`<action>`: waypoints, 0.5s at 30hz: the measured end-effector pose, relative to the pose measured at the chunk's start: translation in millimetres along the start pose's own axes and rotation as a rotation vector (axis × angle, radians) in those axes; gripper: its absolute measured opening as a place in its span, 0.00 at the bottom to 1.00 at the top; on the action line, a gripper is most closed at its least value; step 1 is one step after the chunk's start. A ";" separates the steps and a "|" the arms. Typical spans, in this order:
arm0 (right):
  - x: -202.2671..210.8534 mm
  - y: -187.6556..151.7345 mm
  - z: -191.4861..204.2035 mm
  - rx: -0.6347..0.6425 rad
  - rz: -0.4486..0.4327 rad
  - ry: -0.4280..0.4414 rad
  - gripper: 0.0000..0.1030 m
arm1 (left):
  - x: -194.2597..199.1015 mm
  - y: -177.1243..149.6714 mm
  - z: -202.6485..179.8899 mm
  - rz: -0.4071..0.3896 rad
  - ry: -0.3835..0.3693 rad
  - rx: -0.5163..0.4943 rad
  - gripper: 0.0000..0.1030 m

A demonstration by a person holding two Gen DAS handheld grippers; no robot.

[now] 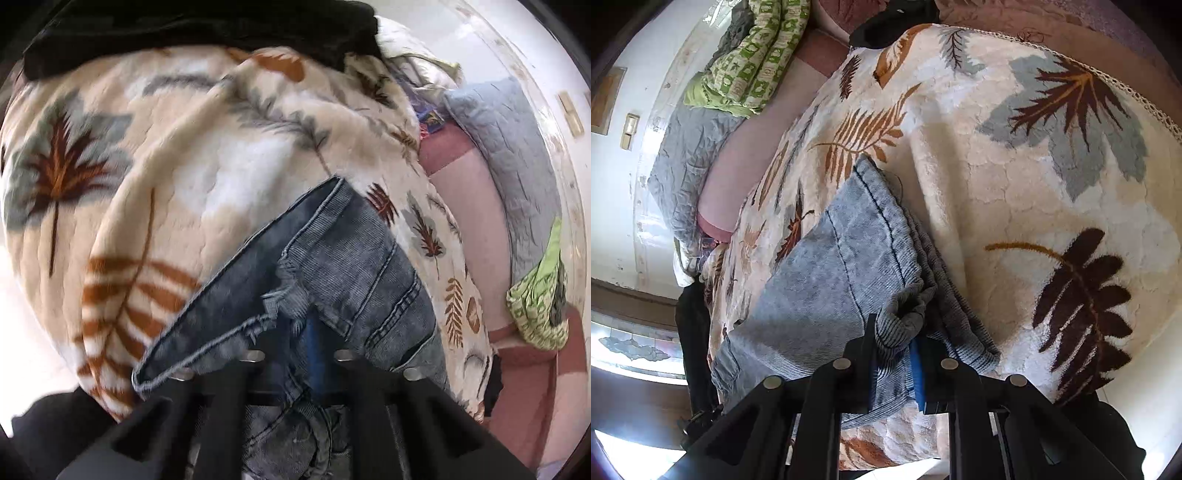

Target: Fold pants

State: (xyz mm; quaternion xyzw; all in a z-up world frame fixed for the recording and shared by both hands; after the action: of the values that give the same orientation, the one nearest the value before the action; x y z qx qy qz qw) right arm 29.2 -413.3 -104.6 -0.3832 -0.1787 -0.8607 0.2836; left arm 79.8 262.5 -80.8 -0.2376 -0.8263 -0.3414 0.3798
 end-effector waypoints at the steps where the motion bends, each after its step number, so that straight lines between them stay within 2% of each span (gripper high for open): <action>1: -1.0 0.0 -1.5 -0.005 0.002 -0.002 0.17 | -1.2 0.7 0.3 0.004 -0.001 -0.006 0.06; 7: -1.7 1.6 1.6 0.008 0.005 -0.007 0.17 | 11.3 3.0 -6.1 -0.043 0.005 -0.052 0.04; 10: 7.1 4.4 12.2 0.041 -0.011 -0.004 0.17 | 38.8 5.1 -15.0 -0.116 -0.008 -0.089 0.04; 12: 24.0 6.6 25.5 0.083 -0.046 0.005 0.16 | 65.7 3.6 -18.2 -0.180 -0.011 -0.118 0.04; 15: 51.6 4.4 38.7 0.139 -0.086 0.010 0.15 | 97.2 -5.6 -13.9 -0.234 -0.016 -0.153 0.04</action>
State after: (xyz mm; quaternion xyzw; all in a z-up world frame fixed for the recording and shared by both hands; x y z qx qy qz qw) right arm 25.4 -414.5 -40.1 -0.3501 -0.2527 -0.8596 0.2731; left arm 24.5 261.4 0.5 -0.1706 -0.8231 -0.4432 0.3115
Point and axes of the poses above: each gripper's, at about its wrist camera, not at the fingertips, and x roughly against the way its jaws point, z to its left, y to its top, the point moved 4 cm from there along -x, roughly the way its jaws point, and after that the axes turned 12 degrees about -x, right-handed, at the moved point
